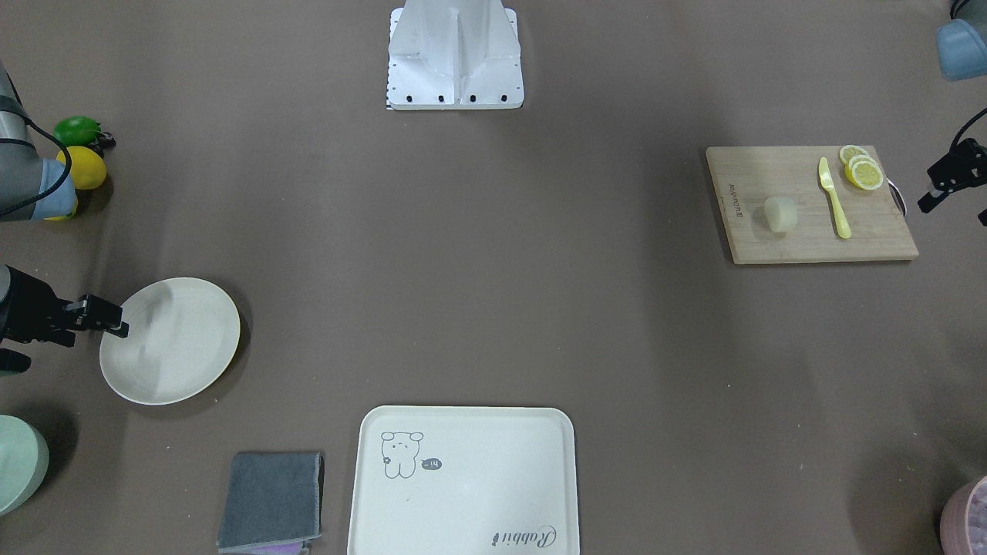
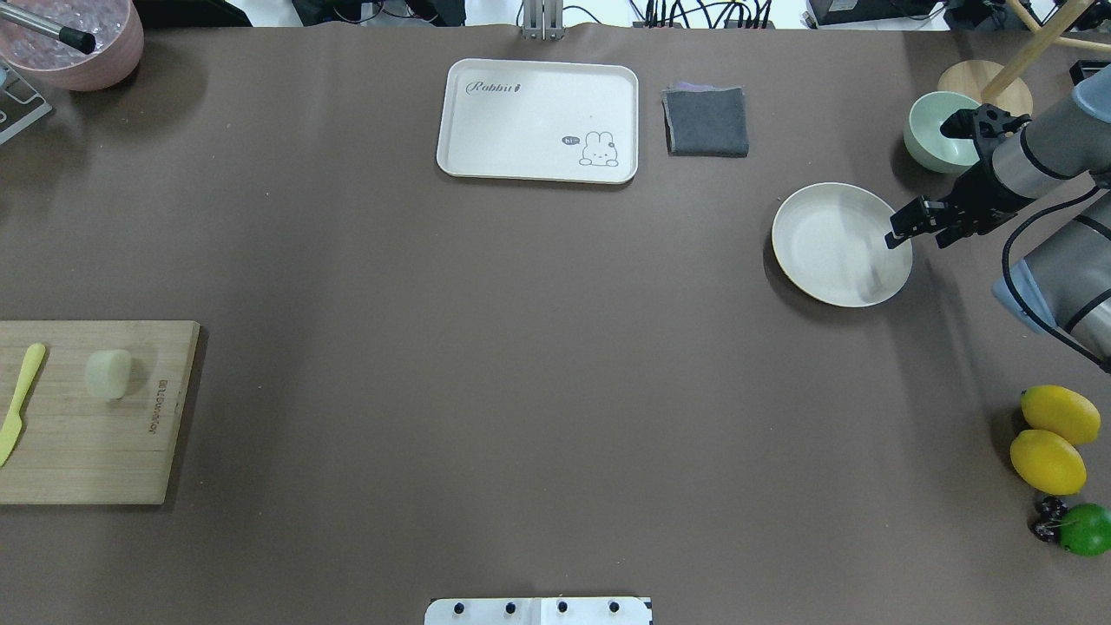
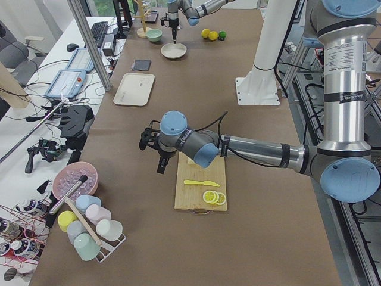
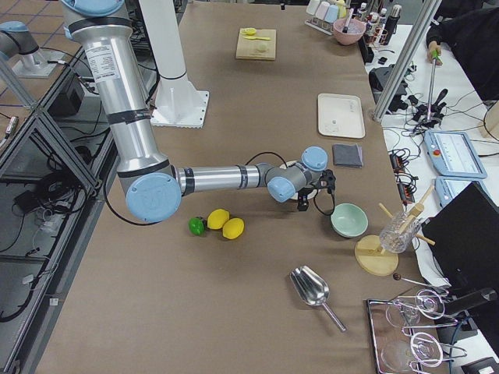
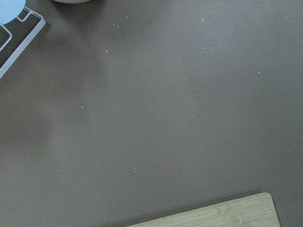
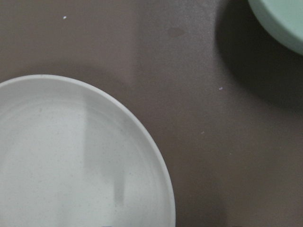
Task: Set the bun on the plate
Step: 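Reach the right gripper to the white plate rim and grasp it, then drag the white plate with the right gripper toward the table centre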
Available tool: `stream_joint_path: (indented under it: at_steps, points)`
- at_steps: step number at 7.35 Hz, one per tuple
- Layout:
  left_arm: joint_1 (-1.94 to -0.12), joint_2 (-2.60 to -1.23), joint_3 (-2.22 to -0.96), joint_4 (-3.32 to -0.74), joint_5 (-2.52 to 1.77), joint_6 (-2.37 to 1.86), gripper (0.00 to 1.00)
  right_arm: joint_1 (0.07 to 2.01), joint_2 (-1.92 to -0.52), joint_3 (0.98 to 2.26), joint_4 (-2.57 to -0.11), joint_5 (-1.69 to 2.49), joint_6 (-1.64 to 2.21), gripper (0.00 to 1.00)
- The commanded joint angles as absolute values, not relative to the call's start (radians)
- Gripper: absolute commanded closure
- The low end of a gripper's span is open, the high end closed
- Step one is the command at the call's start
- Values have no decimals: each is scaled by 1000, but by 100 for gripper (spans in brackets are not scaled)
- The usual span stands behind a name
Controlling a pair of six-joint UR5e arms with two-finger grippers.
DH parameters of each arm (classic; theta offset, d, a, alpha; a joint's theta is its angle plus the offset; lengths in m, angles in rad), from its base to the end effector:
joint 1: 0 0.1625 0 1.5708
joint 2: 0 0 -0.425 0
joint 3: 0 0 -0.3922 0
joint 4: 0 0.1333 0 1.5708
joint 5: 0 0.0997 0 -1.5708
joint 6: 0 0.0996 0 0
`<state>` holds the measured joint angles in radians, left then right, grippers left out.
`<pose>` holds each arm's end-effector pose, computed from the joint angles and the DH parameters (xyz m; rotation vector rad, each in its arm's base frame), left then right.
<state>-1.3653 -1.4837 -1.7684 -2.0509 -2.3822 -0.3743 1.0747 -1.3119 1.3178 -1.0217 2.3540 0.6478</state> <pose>0.0369 -0.4763 0.5441 0.3085 0.9116 0.0839 -0.2411 -0.5778 0.5785 0.0295 -0.9242 -0.0765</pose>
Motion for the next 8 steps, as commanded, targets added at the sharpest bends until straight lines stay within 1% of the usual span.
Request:
stream_joint_path:
  at_steps: [1,2,3,4,6,7,8]
  points:
    - [-1365,-1482,-1769,-2051,-2382,-373,3,1066,-1310,1302,-1023,2358,650,35]
    - [-1365,-1480,-1764,-2051,-2382,-371,3,1060,-1310,1301,-1023,2356,667,57]
    - [-1364,-1483,-1758,-2051,-2382,-371,3,1060,-1310,1302,-1022,2361,693,98]
    - [-1362,-1482,-1758,-2051,-2382,-371,3,1060,-1309,1310,-1022,2367,702,100]
    - [-1348,-1496,-1752,-2049,-2384,-374,3,1060,-1287,1339,-1023,2432,742,100]
    - [-1338,-1515,-1758,-2051,-2391,-440,3,1046,-1272,1430,-1019,2454,894,100]
    - [-1257,-1528,-1781,-2055,-2384,-607,3,966,-1258,1533,-1019,2442,1057,100]
